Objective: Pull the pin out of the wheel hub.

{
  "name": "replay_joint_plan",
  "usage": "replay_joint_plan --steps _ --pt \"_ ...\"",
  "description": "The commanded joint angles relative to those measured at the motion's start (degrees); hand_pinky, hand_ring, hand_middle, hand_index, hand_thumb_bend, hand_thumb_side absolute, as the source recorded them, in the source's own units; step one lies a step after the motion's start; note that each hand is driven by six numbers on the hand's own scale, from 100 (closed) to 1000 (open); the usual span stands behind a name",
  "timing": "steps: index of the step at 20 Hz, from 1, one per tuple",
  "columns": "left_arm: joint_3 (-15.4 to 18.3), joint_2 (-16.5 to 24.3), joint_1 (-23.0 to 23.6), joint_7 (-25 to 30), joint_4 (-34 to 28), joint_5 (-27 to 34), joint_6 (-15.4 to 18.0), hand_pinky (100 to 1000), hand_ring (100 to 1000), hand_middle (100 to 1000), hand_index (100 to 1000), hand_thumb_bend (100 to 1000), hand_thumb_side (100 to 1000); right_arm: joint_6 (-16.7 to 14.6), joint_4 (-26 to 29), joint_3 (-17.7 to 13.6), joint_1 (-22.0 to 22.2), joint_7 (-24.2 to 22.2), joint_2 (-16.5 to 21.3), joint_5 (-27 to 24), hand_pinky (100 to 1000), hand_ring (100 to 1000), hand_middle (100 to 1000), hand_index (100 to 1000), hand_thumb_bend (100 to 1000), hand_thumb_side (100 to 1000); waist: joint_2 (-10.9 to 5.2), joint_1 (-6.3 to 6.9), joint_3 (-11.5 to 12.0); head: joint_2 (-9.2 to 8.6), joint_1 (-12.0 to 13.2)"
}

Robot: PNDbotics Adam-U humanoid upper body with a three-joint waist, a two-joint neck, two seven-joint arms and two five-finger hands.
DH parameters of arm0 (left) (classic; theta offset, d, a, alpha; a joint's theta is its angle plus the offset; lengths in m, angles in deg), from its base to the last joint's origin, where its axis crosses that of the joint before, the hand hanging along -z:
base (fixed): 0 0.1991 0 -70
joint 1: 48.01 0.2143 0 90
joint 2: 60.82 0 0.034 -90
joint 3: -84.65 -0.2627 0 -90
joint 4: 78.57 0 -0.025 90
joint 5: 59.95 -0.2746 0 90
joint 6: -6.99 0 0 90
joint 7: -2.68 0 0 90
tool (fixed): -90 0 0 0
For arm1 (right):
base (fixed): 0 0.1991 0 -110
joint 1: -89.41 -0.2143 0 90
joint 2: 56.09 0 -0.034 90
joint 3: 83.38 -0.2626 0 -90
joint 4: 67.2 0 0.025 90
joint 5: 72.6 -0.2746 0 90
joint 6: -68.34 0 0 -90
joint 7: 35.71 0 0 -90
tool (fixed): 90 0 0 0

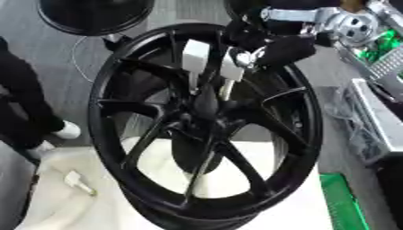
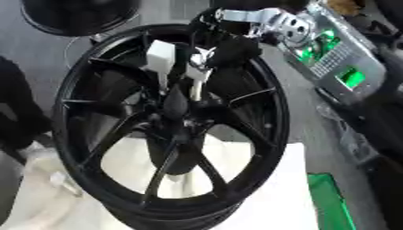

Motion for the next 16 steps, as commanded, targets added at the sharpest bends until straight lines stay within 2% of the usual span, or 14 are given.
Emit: replay_joint_plan --steps 1,9,16 --pt "0.3 0.9 -0.7 0.3 -1.2 -0.5 0.1 589 664 715 740 100 747 -1.1 -0.2 -0.9 -0.9 0.2 0.6 1.7 920 867 849 920 100 454 -0.91 0.36 0.0 -0.15 -0.2" --pt "0.0 0.9 -0.7 0.7 -1.2 -0.3 0.0 587 661 711 739 100 748 -2.6 -2.4 -1.3 -0.5 0.3 0.4 3.3 922 872 854 925 100 456 -0.53 0.47 0.1 -0.47 -0.5" --pt "-0.1 1.0 -0.8 0.9 -1.1 -0.2 0.0 586 658 703 738 100 749 -2.3 -3.6 -1.1 -0.3 -1.0 0.2 1.9 928 889 878 935 100 447 -0.06 0.60 0.2 -0.55 -0.7"
